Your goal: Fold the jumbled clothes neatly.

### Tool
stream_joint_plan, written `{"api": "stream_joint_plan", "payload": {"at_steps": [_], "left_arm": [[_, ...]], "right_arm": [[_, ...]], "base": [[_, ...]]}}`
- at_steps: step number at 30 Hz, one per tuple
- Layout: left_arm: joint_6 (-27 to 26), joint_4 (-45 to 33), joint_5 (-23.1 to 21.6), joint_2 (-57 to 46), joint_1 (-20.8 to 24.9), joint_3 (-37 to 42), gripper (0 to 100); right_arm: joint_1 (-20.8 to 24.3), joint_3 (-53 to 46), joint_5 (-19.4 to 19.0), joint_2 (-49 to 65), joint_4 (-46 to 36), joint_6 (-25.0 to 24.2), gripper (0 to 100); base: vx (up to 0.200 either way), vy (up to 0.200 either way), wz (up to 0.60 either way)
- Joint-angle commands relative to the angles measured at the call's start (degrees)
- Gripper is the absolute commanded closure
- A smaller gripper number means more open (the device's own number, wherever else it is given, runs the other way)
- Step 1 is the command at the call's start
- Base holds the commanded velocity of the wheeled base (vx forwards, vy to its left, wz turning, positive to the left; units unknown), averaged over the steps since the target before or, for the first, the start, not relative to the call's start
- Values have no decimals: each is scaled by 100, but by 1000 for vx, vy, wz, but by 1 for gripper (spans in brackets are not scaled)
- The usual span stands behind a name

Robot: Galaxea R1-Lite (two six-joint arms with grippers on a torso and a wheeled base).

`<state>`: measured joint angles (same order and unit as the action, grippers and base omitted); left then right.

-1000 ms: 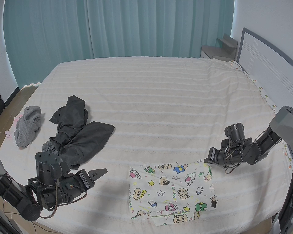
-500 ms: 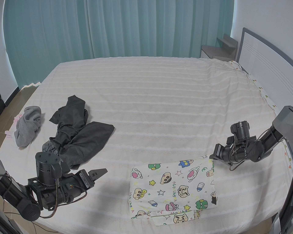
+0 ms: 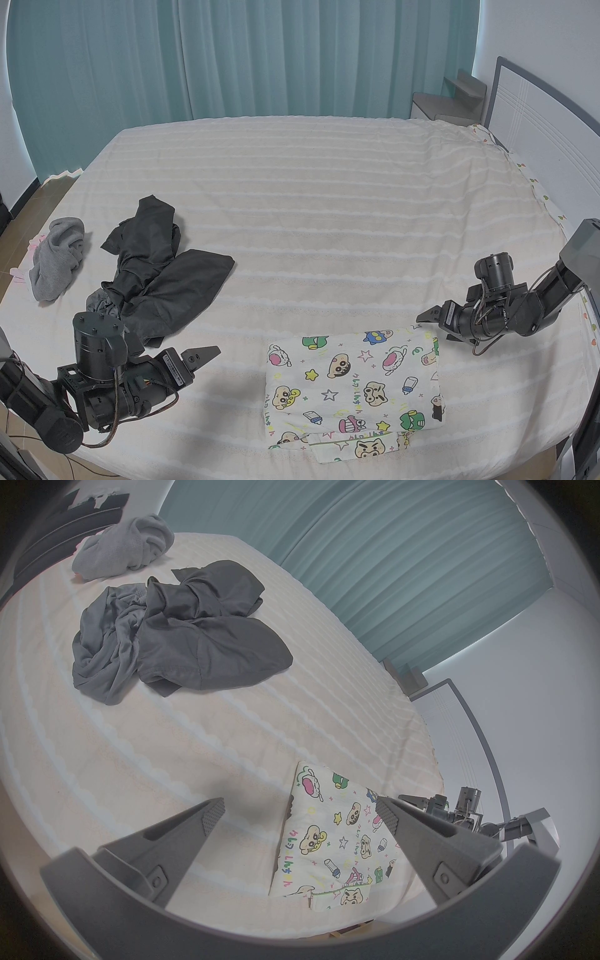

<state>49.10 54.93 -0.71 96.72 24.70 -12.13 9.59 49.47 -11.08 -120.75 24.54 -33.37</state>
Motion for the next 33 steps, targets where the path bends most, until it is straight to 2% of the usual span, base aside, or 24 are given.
{"api": "stream_joint_plan", "payload": {"at_steps": [1, 6, 11, 15, 26, 33], "left_arm": [[3, 0, 0, 14, 0, 0, 0], [3, 0, 0, 31, 9, 0, 0], [82, 0, 18, 49, 114, 0, 0], [135, 0, 18, 22, 132, 0, 0], [135, 0, 18, 40, 176, 9, 0], [135, 0, 18, 57, 176, 18, 0]], "right_arm": [[-19, -368, -17, 412, -2, -3, 0], [183, -1554, -105, 1088, 156, 41, 0], [412, -2486, -61, 1194, 1202, 32, 0], [544, -3119, -52, 1132, 2090, 23, 0], [570, -3312, -70, 1036, 2345, 6, 0], [807, -3215, -52, 816, 2793, 23, 0]], "base": [[0, 0, 0], [0, 0, 0], [0, 0, 0], [-200, 0, 0], [-200, 0, 0], [0, 0, 0]]}}
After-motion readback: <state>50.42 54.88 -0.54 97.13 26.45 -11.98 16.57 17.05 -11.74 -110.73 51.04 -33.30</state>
